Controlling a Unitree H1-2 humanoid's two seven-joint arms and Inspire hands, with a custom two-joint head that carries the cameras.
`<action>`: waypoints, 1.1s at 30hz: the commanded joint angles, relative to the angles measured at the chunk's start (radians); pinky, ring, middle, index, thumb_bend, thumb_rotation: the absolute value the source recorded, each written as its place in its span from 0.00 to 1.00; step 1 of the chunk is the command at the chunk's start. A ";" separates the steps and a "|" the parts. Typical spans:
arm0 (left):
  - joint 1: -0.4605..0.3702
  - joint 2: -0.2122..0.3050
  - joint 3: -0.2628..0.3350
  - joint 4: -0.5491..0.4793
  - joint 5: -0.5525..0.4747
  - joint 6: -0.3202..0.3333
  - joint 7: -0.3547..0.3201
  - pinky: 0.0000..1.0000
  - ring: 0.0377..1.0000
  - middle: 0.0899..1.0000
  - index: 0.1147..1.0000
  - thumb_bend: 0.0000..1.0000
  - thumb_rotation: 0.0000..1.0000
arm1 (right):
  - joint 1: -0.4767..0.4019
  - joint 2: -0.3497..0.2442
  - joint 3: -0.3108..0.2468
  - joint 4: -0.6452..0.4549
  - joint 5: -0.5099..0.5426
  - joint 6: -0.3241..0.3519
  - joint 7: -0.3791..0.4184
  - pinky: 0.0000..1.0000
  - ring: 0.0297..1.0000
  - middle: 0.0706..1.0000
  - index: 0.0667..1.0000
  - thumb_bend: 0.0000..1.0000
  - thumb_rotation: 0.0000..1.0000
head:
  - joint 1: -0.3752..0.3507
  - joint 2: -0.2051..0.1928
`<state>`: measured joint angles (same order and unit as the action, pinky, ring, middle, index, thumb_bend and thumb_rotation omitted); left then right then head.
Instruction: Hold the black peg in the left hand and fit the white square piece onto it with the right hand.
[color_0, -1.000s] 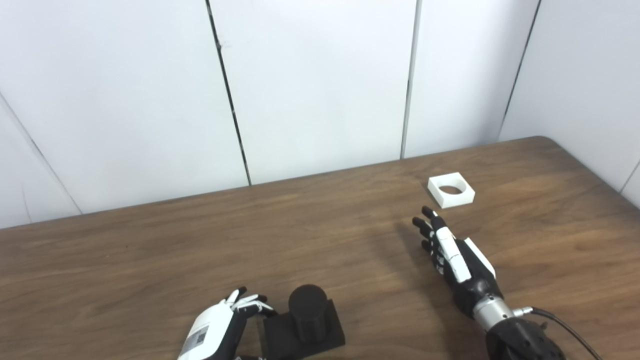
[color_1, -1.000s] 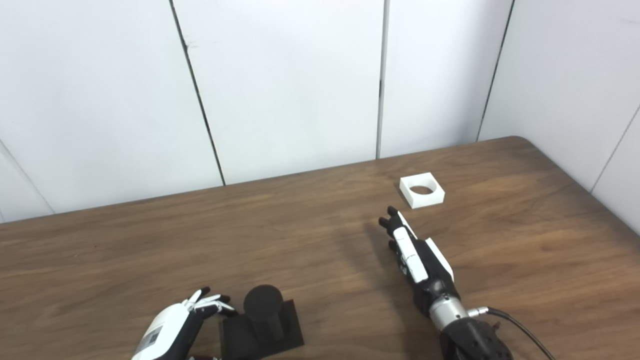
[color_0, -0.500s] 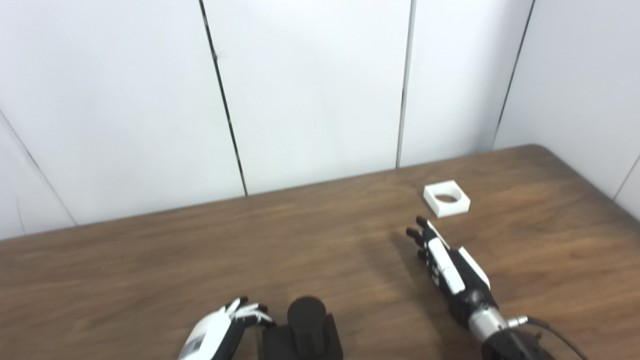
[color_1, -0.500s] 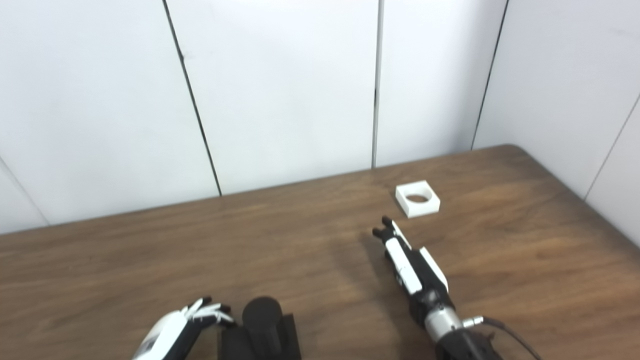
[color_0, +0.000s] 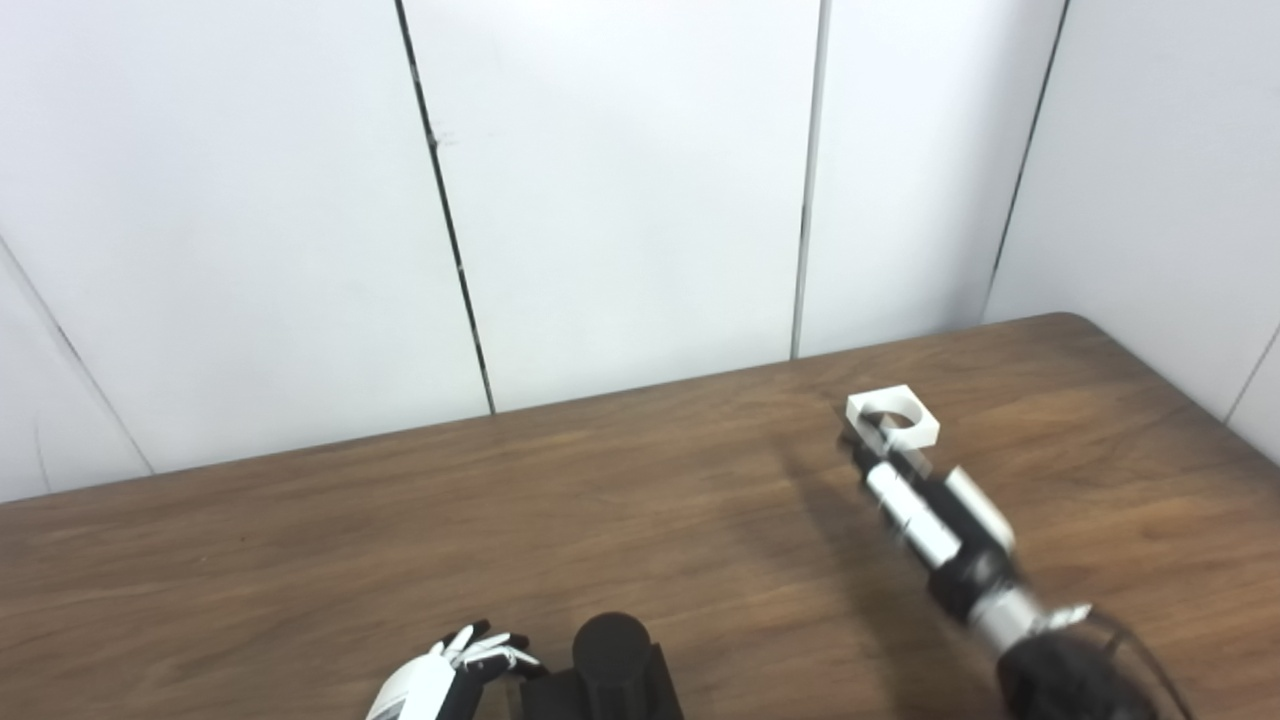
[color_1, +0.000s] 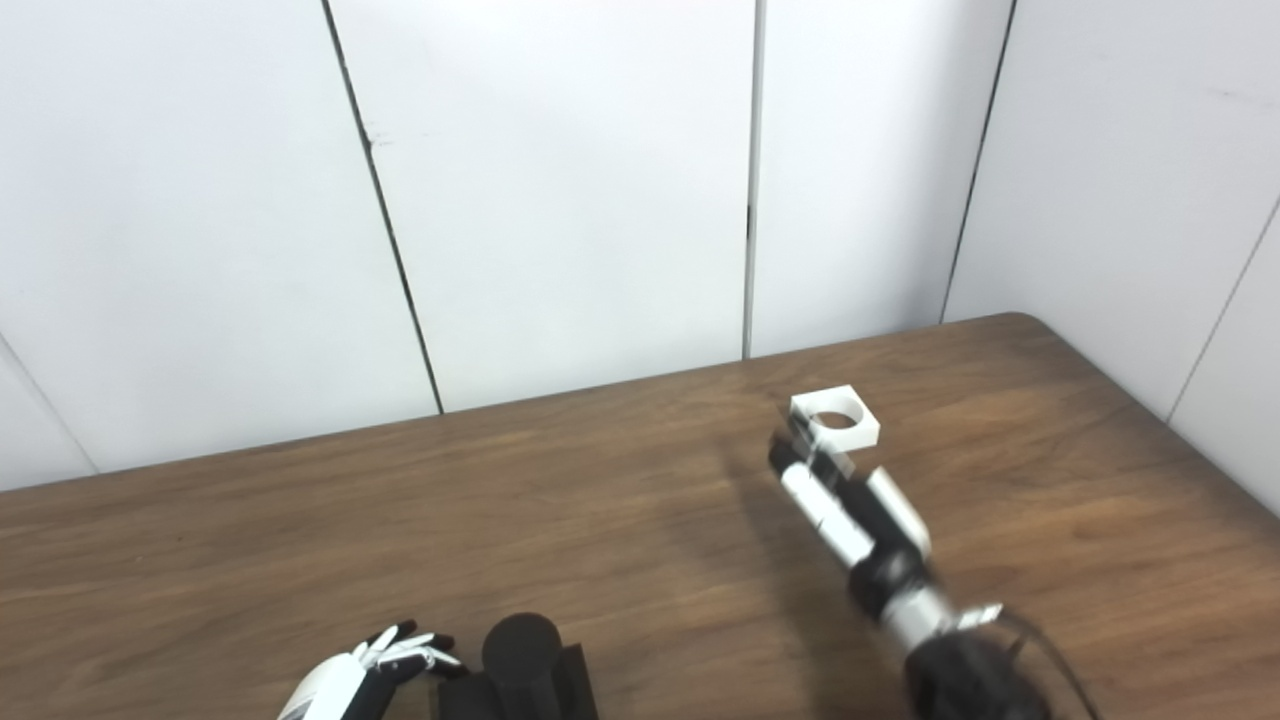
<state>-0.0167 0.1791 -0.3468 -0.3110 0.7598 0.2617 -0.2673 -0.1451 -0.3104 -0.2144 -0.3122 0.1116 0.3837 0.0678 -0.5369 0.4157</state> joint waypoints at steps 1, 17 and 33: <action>0.012 0.016 -0.004 0.034 0.048 0.045 -0.013 1.00 0.99 0.86 0.43 0.50 0.07 | -0.063 -0.061 0.003 -0.043 -0.047 -0.001 0.002 1.00 0.98 0.94 0.96 0.70 0.46 | -0.004 0.002; 0.021 0.012 -0.004 0.022 0.052 0.043 -0.014 1.00 0.99 0.86 0.42 0.50 0.07 | -0.347 -0.562 0.319 0.166 -0.533 0.051 0.255 1.00 1.00 1.00 0.86 0.95 0.17 | -0.019 0.021; 0.025 0.025 0.007 0.010 0.046 0.046 -0.018 1.00 0.99 0.86 0.43 0.50 0.07 | -0.575 -0.643 0.567 0.359 -0.829 0.023 0.568 1.00 1.00 1.00 0.91 1.00 0.18 | -0.037 0.029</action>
<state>-0.0091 0.1749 -0.3437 -0.3240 0.7681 0.2734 -0.2711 -0.6522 -0.9261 0.3564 0.0498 -0.6726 0.4208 0.6335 -0.5737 0.4433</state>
